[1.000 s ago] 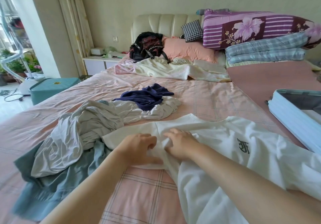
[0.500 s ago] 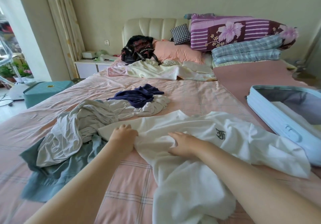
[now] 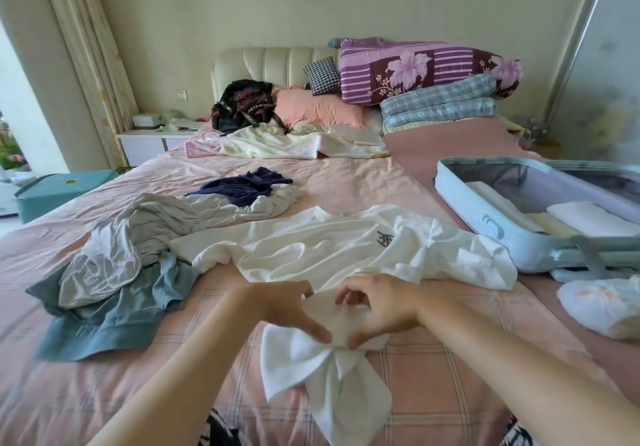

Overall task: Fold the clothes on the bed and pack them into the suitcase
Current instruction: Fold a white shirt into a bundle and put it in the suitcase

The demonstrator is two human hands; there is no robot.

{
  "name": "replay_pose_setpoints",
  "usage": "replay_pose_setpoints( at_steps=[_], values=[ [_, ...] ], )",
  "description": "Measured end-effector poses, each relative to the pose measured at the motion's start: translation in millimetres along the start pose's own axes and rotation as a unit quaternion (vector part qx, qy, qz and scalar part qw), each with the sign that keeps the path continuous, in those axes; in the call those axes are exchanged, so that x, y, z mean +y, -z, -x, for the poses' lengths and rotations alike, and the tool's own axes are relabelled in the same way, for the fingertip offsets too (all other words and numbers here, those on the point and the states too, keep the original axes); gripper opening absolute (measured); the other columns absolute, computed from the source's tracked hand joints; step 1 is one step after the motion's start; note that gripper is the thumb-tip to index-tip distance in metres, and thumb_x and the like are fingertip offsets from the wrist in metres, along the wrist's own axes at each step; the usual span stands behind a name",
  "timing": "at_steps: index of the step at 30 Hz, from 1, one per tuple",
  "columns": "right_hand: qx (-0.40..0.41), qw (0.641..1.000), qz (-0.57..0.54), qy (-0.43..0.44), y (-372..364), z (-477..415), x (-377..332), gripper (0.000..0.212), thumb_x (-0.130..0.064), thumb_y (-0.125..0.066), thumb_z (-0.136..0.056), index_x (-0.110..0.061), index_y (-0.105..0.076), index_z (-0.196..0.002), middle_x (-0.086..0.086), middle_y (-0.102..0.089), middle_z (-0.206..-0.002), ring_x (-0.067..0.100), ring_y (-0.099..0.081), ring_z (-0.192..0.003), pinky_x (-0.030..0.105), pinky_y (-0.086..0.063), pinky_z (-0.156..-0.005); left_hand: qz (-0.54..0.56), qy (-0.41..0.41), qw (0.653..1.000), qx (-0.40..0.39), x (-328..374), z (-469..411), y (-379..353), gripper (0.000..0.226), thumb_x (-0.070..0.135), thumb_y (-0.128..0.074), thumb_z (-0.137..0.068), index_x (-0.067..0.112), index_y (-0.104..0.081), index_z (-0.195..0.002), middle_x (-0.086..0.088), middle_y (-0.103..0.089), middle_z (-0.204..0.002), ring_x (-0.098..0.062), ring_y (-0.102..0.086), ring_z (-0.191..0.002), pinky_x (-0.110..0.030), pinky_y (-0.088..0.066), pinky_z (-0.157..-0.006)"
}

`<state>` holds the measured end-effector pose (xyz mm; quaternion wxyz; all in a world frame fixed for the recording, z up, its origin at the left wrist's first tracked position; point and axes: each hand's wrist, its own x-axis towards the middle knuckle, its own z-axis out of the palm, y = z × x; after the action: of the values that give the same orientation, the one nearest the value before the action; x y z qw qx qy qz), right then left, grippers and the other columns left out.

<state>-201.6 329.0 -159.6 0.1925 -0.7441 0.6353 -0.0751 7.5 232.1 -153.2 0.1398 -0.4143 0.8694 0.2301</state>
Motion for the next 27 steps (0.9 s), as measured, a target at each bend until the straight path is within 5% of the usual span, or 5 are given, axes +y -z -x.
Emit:
replay_pose_setpoints(
  at_steps=[7, 14, 19, 24, 27],
  values=[
    [0.112, 0.986, -0.113, -0.041, -35.7, 12.7, 7.8, 0.022, -0.015, -0.052, -0.086, -0.026, -0.071, -0.085, -0.006, -0.072, -0.092, 0.017, -0.064, -0.095, 0.036, -0.050, -0.084, 0.118, -0.064, 0.974, 0.183, -3.0, 17.0, -26.3, 0.025, 0.035, -0.073, -0.085, 0.030, -0.062, -0.107, 0.007, -0.062, -0.099, -0.014, -0.059, -0.088, -0.027, -0.050, -0.076],
    [0.332, 0.930, -0.122, -0.101, 9.1, 42.5, 15.8, 0.017, -0.027, -0.046, -0.085, -0.020, -0.055, -0.072, -0.008, -0.060, -0.070, 0.023, -0.058, -0.078, 0.035, -0.042, -0.069, 0.552, -0.188, 0.784, 0.213, 29.6, 48.0, -19.5, 0.026, 0.012, -0.064, -0.095, 0.014, -0.058, -0.120, -0.008, -0.071, -0.104, -0.020, -0.069, -0.087, -0.035, -0.059, -0.073],
    [0.270, 0.876, 0.228, -0.329, -2.2, 60.3, 52.1, 0.042, -0.032, -0.056, -0.090, -0.019, -0.050, -0.130, 0.009, -0.058, -0.123, 0.030, -0.054, -0.114, 0.041, -0.043, -0.092, 0.265, -0.130, 0.902, 0.316, 45.8, 24.1, -43.1, 0.027, 0.023, -0.079, -0.082, 0.024, -0.054, -0.094, 0.005, -0.061, -0.088, -0.007, -0.056, -0.068, -0.016, -0.051, -0.065],
    [0.272, 0.951, 0.013, -0.146, -22.9, 59.8, 60.7, 0.012, -0.019, -0.059, -0.086, -0.025, -0.056, -0.096, -0.007, -0.063, -0.092, 0.023, -0.063, -0.090, 0.030, -0.045, -0.072, 0.044, -0.141, 0.987, 0.069, 51.6, 12.3, -62.2, 0.053, 0.065, -0.080, -0.062, 0.041, -0.063, -0.106, 0.021, -0.054, -0.111, -0.002, -0.048, -0.112, -0.024, -0.042, -0.097],
    [0.163, 0.980, -0.019, -0.109, -33.6, 62.6, 59.4, 0.050, -0.022, -0.057, -0.085, -0.033, -0.051, -0.134, -0.005, -0.061, -0.129, 0.017, -0.059, -0.116, 0.030, -0.046, -0.098, -0.113, -0.127, 0.983, 0.063, 50.5, -3.4, -76.3, 0.098, 0.067, -0.081, -0.055, 0.055, -0.034, -0.140, 0.015, -0.027, -0.144, -0.013, -0.017, -0.135, -0.044, -0.024, -0.115]
  ],
)
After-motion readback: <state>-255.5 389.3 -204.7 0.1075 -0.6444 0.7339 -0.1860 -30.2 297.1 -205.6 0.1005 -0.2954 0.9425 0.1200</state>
